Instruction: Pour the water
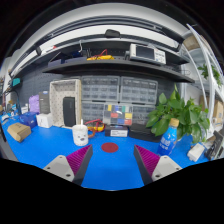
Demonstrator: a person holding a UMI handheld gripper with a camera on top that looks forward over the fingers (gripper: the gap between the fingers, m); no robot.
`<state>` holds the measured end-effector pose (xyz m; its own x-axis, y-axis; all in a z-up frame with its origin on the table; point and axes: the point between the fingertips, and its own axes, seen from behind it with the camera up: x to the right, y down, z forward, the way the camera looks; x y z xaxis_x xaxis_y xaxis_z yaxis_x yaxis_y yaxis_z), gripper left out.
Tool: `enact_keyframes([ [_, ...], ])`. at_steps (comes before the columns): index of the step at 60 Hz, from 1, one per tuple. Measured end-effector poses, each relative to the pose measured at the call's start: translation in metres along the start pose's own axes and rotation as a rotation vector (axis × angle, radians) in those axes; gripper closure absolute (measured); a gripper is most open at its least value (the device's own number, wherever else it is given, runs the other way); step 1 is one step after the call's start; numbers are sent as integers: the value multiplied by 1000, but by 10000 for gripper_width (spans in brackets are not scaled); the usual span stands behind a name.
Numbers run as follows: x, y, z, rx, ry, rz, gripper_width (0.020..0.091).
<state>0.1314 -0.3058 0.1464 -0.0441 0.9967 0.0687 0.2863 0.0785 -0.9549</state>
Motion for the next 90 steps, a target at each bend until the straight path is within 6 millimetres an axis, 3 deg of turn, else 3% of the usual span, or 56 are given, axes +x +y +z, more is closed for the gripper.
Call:
enact_keyframes([
  [7,36,23,-14,9,49,-6,255],
  [8,33,15,-8,13,59,-10,253],
  [9,46,27,-16,20,65,-14,250],
  [12,66,35,-22,37,92,-29,250],
  [22,124,46,-28,86,172,-20,254],
  [30,163,44,-13,118,202,43,249],
  [38,188,35,18,138,189,66,262],
  [48,193,32,62,136,144,56,276],
  [55,193,32,85,142,139,32,325],
  [62,198,27,94,159,158,7,592],
  [65,198,25,99,160,150,19,604],
  [74,198,27,104,132,153,18,741],
  [90,184,23,112,101,166,-115,743],
])
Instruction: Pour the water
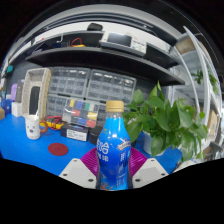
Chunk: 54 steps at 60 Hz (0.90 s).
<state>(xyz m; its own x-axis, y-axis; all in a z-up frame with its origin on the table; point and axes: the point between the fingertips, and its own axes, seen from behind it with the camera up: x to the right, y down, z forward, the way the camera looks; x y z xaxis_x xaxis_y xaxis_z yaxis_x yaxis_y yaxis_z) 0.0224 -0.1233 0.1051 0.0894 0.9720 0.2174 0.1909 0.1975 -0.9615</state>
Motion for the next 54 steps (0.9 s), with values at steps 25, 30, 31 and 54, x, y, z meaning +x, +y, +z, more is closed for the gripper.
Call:
enact_keyframes([
  [25,-127,-102,54,162,55,-877,743],
  [30,-156,-116,67,193,63,-1050,742],
  [31,-162,-118,70,197,62,-1079,743],
  [54,-246,-128,97,304,115,-1834,746],
])
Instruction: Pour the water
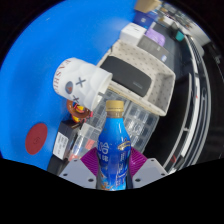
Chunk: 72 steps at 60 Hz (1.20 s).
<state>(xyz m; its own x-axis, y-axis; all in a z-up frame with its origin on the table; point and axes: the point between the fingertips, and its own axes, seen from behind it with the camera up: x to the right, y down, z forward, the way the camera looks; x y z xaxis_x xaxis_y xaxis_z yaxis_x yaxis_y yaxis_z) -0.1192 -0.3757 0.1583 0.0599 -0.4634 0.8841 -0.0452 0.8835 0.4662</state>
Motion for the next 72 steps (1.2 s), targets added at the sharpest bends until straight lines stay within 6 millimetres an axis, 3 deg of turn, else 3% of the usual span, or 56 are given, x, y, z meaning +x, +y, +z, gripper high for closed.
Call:
enact_keyframes([
  [10,9,-11,8,4,29,-177,745],
  [26,9,-10,6,-4,6,-65,743],
  [33,7,5,0,-31,-35,241,746],
  [48,11,31,-15,-33,-71,1200,730],
  [57,-12,39,-12,-24,-154,1724,729],
  [65,-31,29,-8,34,-215,1957,729],
  [72,-57,20,-5,34,-253,1986,731],
])
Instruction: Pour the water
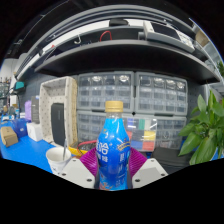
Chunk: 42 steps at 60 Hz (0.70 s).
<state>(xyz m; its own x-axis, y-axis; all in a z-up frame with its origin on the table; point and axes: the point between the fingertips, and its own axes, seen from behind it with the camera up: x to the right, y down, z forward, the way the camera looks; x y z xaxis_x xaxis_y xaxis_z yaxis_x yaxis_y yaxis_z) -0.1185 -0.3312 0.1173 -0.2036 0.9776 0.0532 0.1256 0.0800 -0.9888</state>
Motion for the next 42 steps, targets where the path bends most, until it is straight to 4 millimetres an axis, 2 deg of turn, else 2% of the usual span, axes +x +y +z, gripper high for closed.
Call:
enact_keyframes([
  [5,1,23,5,-18,15,-29,730],
  [15,6,20,2,33,24,-5,712],
  [26,10,21,0,13,37,30,579],
  [27,10,21,-1,4,42,34,516],
  [29,11,25,-3,-16,49,44,434],
  [30,11,26,-4,-26,53,51,426],
  [31,12,28,-6,-33,57,59,389],
  [32,11,29,-8,-39,58,67,406],
  [33,11,29,-11,-44,58,76,315],
  [34,10,29,-14,-48,57,85,326],
  [38,2,29,-30,-57,52,116,260],
  [42,-2,34,-52,-77,57,134,246],
])
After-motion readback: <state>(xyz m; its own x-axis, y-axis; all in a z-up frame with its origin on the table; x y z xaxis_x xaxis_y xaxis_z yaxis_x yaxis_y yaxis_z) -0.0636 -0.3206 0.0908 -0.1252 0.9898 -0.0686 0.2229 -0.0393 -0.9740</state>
